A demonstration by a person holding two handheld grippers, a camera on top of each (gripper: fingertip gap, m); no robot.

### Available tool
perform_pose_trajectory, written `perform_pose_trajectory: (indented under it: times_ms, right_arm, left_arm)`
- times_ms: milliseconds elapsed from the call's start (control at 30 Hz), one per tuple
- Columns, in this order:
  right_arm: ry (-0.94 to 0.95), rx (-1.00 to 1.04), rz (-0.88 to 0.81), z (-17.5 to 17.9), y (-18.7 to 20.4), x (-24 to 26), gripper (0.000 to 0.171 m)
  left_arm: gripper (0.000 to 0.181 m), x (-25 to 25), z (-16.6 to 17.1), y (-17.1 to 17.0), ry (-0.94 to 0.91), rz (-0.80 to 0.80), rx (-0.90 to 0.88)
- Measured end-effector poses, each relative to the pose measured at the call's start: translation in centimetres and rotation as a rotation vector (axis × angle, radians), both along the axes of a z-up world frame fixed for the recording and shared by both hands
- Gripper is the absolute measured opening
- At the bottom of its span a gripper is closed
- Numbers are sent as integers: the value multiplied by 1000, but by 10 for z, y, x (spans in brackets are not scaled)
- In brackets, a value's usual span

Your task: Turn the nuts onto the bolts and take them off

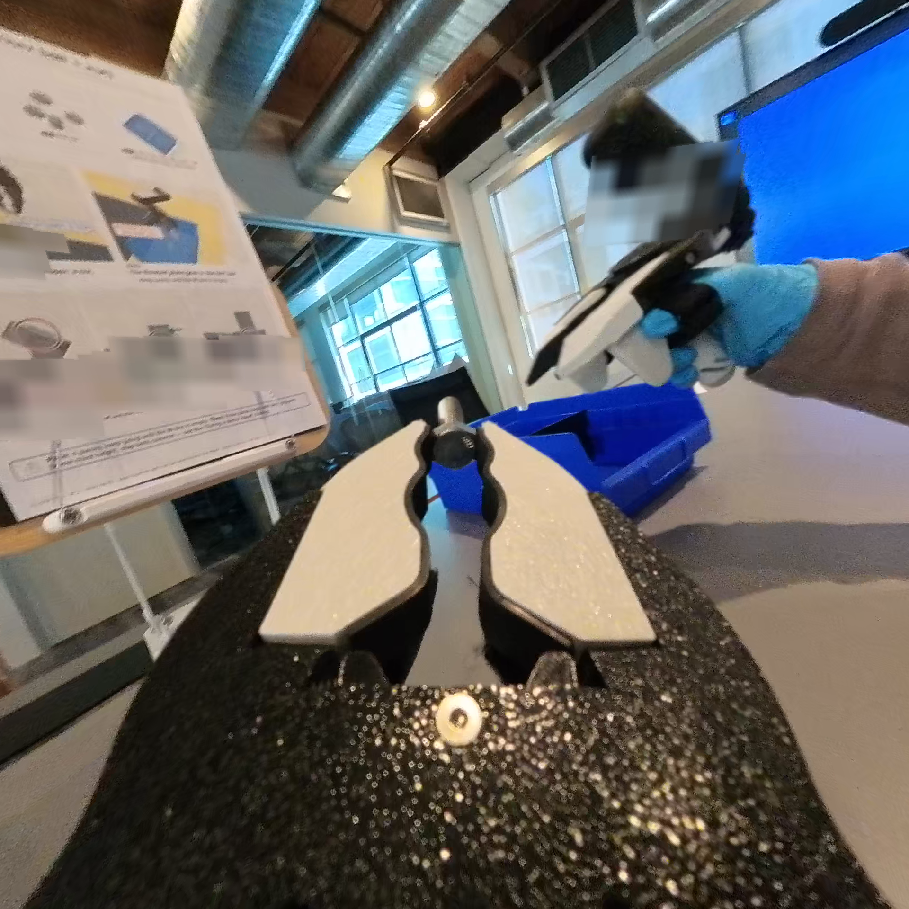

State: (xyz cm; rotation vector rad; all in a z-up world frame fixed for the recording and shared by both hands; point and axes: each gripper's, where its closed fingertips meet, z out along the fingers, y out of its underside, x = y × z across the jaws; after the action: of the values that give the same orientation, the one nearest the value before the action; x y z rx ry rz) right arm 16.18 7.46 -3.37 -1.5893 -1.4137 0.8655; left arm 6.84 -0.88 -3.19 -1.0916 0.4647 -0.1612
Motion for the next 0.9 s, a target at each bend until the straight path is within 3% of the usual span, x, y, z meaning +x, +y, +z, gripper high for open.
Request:
perform_pose_trajectory:
  times_ms: [33, 200, 300, 367, 467, 567, 633, 700, 833, 900]
  right_arm:
    - [55, -67, 89, 4, -24, -18, 37]
    - [138, -415, 324, -2, -84, -70, 36]
    - [181, -567, 383, -1, -90, -81, 34]
    - [231, -633, 430, 5, -93, -82, 23]
    - [254, -677, 467, 8, -93, -79, 10]
    - [230, -683, 495, 6, -94, -75, 9]
    - [242, -619, 474, 12, -84, -70, 9]
    - [298, -487, 325, 31, -43, -58, 9]
    - [149, -65, -397, 42, 125, 14, 9]
    - [7, -79, -560, 28, 176, 43, 9]
  left_arm:
    - [16, 4, 1, -2, 15, -19, 13]
    - [16, 18, 2, -12, 101, -56, 73]
    - [16, 21, 1, -13, 114, -69, 76]
    - [16, 21, -1, -12, 125, -70, 71]
    - [16, 24, -3, -12, 145, -77, 78]
    - [18, 25, -3, -10, 173, -34, 100]
    - [56, 18, 2, -7, 155, 52, 131]
    - [87, 11, 1, 1, 111, 96, 93]
    - [91, 5, -9, 11, 80, 114, 41]
    - [91, 2, -11, 16, 70, 125, 22]
